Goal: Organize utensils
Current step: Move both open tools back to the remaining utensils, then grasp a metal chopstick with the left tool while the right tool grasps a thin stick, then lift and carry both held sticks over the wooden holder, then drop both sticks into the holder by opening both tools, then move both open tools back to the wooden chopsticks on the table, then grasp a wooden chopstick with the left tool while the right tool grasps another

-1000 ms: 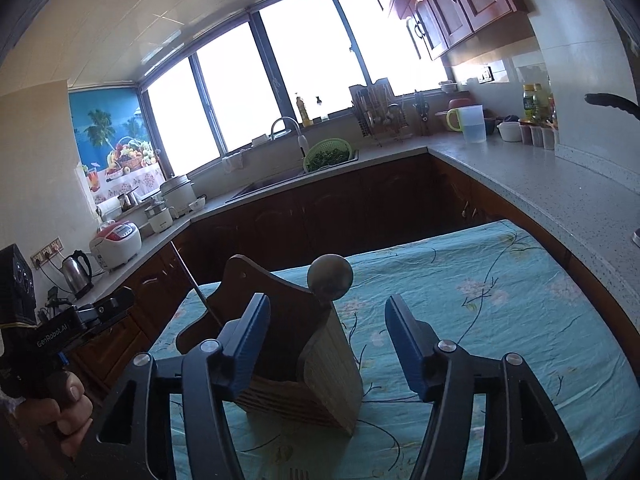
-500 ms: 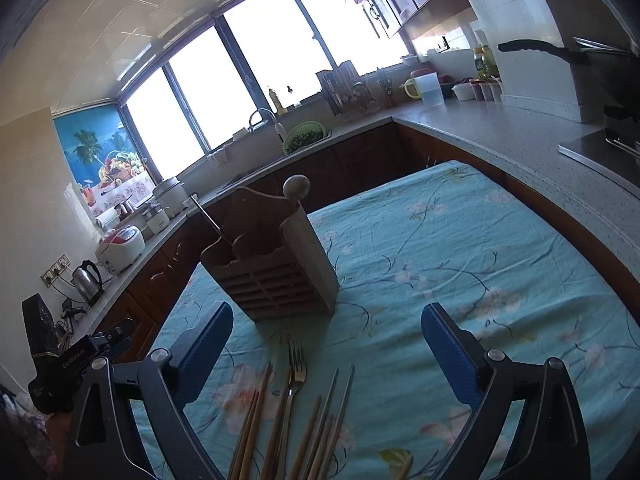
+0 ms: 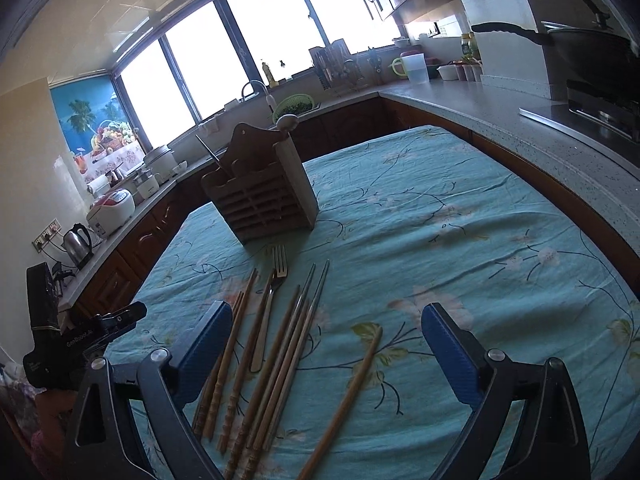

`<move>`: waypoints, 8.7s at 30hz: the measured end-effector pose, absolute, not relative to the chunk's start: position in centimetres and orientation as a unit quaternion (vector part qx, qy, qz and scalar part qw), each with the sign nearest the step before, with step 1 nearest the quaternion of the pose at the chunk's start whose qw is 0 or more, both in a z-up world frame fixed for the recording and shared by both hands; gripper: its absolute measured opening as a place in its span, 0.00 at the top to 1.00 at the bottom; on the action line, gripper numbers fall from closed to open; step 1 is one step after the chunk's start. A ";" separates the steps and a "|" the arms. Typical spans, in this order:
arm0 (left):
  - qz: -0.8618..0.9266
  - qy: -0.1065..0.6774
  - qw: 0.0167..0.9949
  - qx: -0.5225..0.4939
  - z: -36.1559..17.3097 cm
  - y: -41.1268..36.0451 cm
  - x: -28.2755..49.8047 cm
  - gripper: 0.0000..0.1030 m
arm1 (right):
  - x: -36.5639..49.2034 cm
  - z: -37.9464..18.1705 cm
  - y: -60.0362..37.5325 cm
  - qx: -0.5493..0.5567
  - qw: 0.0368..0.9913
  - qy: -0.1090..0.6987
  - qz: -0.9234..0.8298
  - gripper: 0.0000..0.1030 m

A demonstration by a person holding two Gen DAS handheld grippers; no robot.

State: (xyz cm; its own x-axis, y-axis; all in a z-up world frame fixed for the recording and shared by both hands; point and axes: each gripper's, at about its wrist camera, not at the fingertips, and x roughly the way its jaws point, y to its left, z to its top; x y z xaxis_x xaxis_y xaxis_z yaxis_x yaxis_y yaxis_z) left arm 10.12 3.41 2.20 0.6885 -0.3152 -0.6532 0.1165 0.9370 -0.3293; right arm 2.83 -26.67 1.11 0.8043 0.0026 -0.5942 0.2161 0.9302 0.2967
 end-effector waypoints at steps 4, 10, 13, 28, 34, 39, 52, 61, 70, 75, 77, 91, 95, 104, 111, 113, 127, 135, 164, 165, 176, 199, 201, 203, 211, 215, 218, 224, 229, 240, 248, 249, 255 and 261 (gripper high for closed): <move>-0.123 0.392 0.904 -0.120 1.9 2.9 10.0 0.27 | 2.6 0.1 -26.7 0.179 0.929 0.318 -0.057 0.06; -0.127 0.407 0.899 -0.101 1.8 1.4 11.6 0.28 | 3.7 -0.5 -26.5 0.173 0.928 0.325 -0.053 0.08; -0.129 0.416 0.896 -0.088 1.6 0.5 12.5 0.28 | 4.3 -0.5 -26.4 0.171 0.928 0.328 -0.046 0.14; -0.144 0.475 0.868 -0.025 -1.4 -4.6 18.4 0.53 | 9.0 -2.1 -25.9 0.161 0.911 0.379 -0.035 0.47; -0.141 0.477 0.868 0.006 -2.2 -6.1 20.0 0.61 | 11.1 -3.0 -25.9 0.162 0.903 0.396 -0.031 0.51; -0.148 0.483 0.863 0.013 -2.5 -6.6 20.8 0.63 | 13.1 -3.7 -26.1 0.155 0.898 0.411 -0.031 0.53; -0.159 0.475 0.862 0.073 -2.9 -8.5 22.3 0.84 | 18.9 -6.2 -25.0 0.077 0.882 0.462 -0.051 0.78; -0.176 0.468 0.865 0.036 -3.1 -7.8 22.5 0.98 | 19.3 -6.2 -25.0 0.054 0.881 0.467 -0.048 0.95; -0.196 0.451 0.870 -0.032 -0.1 -3.7 21.1 0.98 | 16.2 -2.5 -26.1 0.132 0.900 0.416 -0.016 0.96; -0.205 0.412 0.887 -0.042 3.9 -1.7 18.7 0.98 | 14.6 0.8 -25.6 0.143 0.914 0.379 -0.002 0.96; -0.208 0.395 0.894 -0.048 5.5 -1.0 17.9 0.98 | 14.0 2.2 -25.3 0.143 0.921 0.363 0.002 0.96; -0.218 0.300 0.926 -0.076 12.7 3.6 11.7 0.98 | 10.7 10.8 -25.3 0.133 0.957 0.258 0.010 0.96; -0.214 0.293 0.928 -0.079 12.8 4.0 11.5 0.98 | 10.8 11.3 -25.4 0.134 0.959 0.249 0.010 0.96; -0.208 0.293 0.929 -0.087 12.4 3.9 13.1 0.98 | 11.0 11.6 -25.7 0.136 0.961 0.239 0.011 0.96; -0.208 0.283 0.931 -0.095 12.7 3.8 14.6 0.98 | 11.8 12.0 -26.0 0.140 0.964 0.228 0.011 0.96; -0.208 0.276 0.933 -0.096 13.1 3.8 15.1 0.98 | 12.4 12.5 -26.2 0.141 0.965 0.221 0.011 0.96; -0.189 0.170 0.962 -0.103 18.7 2.8 23.4 0.98 | 20.7 18.3 -28.0 0.138 0.982 0.126 -0.011 0.96; -0.152 0.166 0.965 -0.134 14.3 1.5 30.5 0.98 | 26.2 16.4 -29.2 0.146 0.982 0.117 -0.031 0.96; -0.138 0.250 0.948 -0.138 7.1 -0.6 36.1 0.89 | 28.8 8.9 -28.8 0.163 0.967 0.193 -0.028 0.70; -0.138 0.250 0.948 -0.142 7.3 -0.4 35.8 0.79 | 28.6 9.0 -28.9 0.168 0.967 0.190 -0.026 0.61; -0.103 0.229 0.955 -0.159 7.8 2.6 27.5 0.21 | 21.2 11.2 -29.3 0.188 0.973 0.133 -0.020 0.12; -0.110 0.319 0.930 -0.148 4.7 5.0 11.7 0.21 | 4.4 5.2 -26.1 0.158 0.959 0.233 -0.040 0.07; -0.112 0.328 0.926 -0.151 4.5 5.1 11.2 0.21 | 3.4 4.5 -26.1 0.156 0.956 0.244 -0.046 0.07; -0.113 0.335 0.923 -0.151 4.4 5.0 10.7 0.21 | 2.7 3.8 -26.1 0.154 0.953 0.254 -0.054 0.07; -0.110 0.361 0.913 -0.153 3.2 4.7 9.9 0.21 | 1.0 2.1 -26.3 0.147 0.945 0.285 -0.071 0.07; -0.115 0.368 0.911 -0.147 3.3 4.1 10.0 0.21 | 0.9 1.4 -26.3 0.146 0.941 0.295 -0.074 0.07; -0.119 0.374 0.909 -0.142 3.2 3.6 10.2 0.21 | 1.1 1.1 -26.3 0.143 0.939 0.304 -0.075 0.07; -0.126 0.396 0.901 -0.126 2.3 1.9 11.8 0.21 | 2.0 -0.2 -26.1 0.135 0.929 0.336 -0.077 0.16; -0.136 0.413 0.894 -0.111 1.7 0.4 13.4 0.22 | 2.9 -1.8 -26.3 0.141 0.915 0.369 -0.081 0.40; -0.159 0.439 0.881 -0.071 0.7 -3.6 18.3 0.29 | 5.2 -5.4 -27.0 0.142 0.889 0.427 -0.083 0.93; -0.172 0.468 0.866 -0.041 -1.0 -6.7 23.6 0.46 | 9.2 -5.4 -28.6 0.151 0.887 0.430 -0.076 0.95; -0.174 0.473 0.863 -0.036 -1.4 -7.1 24.4 0.52 | 9.9 -5.5 -28.8 0.151 0.887 0.431 -0.073 0.95; -0.180 0.507 0.843 -0.012 -3.5 -9.2 27.8 0.67 | 12.7 -5.5 -29.2 0.155 0.882 0.442 -0.056 0.90; -0.178 0.499 0.847 0.037 -3.9 -11.0 27.7 0.74 | 13.6 -5.7 -29.4 0.149 0.879 0.450 -0.050 0.90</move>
State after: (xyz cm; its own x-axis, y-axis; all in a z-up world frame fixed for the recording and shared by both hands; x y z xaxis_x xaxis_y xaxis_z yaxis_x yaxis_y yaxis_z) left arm 27.74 -10.99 -3.90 0.4381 -0.2646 -0.8591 0.3377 0.9341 -0.1155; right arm 13.61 -29.39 -5.66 0.5898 0.0456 -0.8063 0.2221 0.9508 0.2162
